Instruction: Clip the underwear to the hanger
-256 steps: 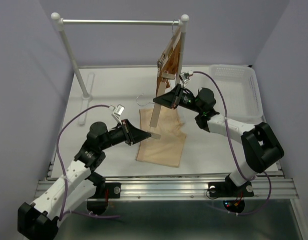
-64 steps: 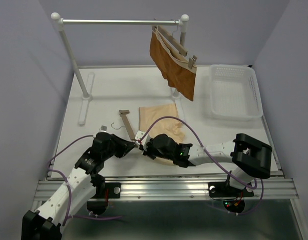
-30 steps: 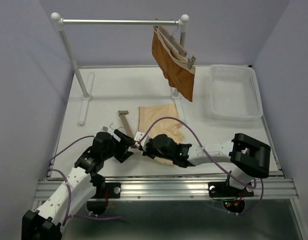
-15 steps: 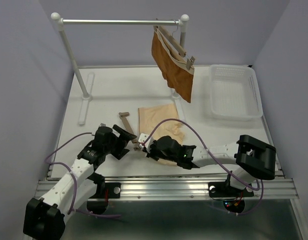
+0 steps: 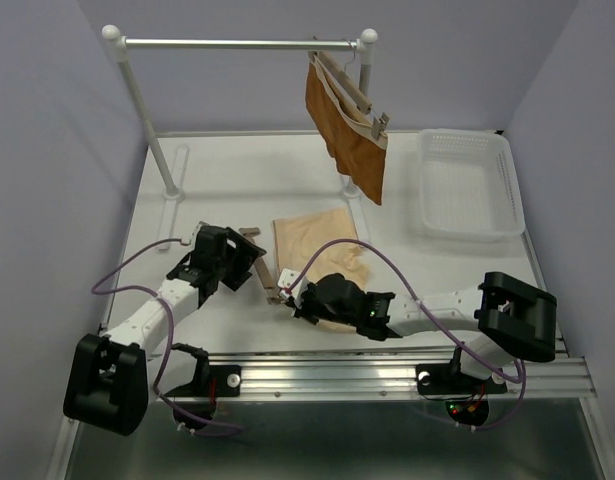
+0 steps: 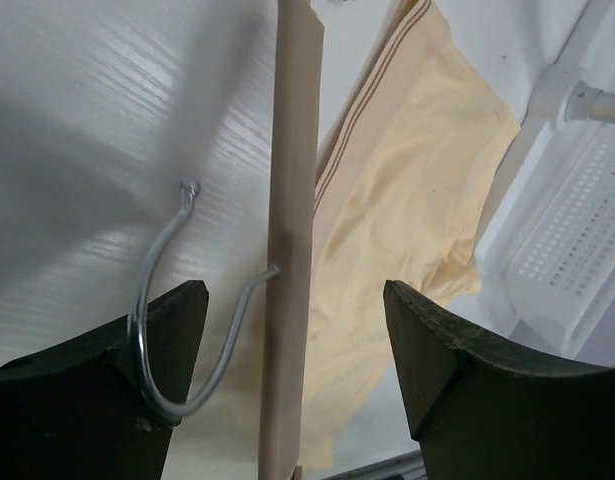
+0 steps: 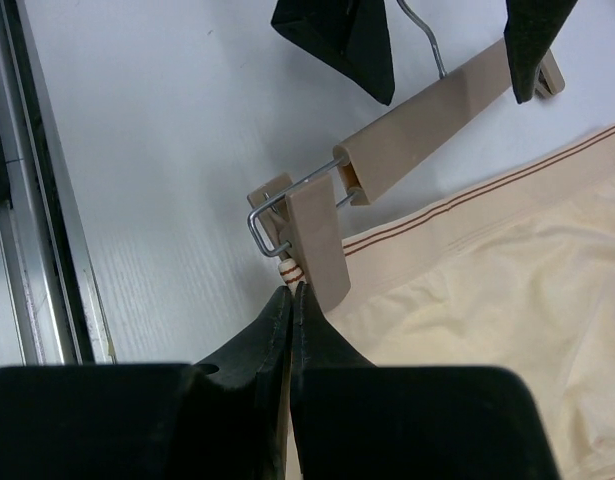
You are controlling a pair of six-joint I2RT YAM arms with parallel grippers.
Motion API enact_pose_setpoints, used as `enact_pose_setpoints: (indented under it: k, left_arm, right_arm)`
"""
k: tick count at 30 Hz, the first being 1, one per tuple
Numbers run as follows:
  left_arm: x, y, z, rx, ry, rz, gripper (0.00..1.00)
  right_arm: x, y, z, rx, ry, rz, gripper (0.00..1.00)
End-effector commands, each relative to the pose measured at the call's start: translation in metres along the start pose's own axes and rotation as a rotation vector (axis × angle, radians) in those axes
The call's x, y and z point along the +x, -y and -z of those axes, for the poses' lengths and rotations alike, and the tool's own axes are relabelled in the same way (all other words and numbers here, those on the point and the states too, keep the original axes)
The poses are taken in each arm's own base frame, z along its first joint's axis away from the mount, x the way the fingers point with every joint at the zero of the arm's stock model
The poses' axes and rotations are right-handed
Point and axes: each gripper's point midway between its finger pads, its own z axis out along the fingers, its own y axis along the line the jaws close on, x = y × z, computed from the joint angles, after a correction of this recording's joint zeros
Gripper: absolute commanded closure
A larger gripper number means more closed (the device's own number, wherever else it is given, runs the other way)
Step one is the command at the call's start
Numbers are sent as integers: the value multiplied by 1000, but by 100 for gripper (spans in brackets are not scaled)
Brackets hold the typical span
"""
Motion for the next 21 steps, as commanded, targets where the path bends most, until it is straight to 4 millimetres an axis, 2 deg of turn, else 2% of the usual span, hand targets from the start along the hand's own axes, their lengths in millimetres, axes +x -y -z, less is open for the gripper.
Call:
enact_pose_setpoints:
  k: [1,3,5,7,8,10,11,15,18,21]
  left_arm:
    - [-20,19,-9,28,54,-51,23]
    - [-19,16,-16,5,38,-60,28]
    - [-18,15,-21,-8,28,-65,40]
    - [-17,17,-23,-5,19,-70,47]
    - [-16,19,-24,7,11,-70,56]
    - [-16,24,-25,24,9,-73,65]
    - [-16,25,-25,27,6,-72,75]
    - [-15,27,-23,37,3,-76,97]
    - [-15,31,-23,60,2,-104,100]
    - [-13,38,-23,100,-11,-138,100]
  right_arm:
    - [-23,-3,7,-7,75,5,99]
    - [-24,-2,7,-5,78,9,99]
    - [-24,-2,7,-3,78,9,99]
    - [-23,-2,7,-2,76,6,99]
    - [-22,-2,7,-2,73,5,99]
    - [-20,-2,6,-2,67,2,99]
    - [-19,-2,6,-2,65,0,99]
    - [-16,-3,7,-2,60,-8,99]
    - [-16,-3,6,1,58,-28,97]
    - [-18,-3,7,9,59,-63,89]
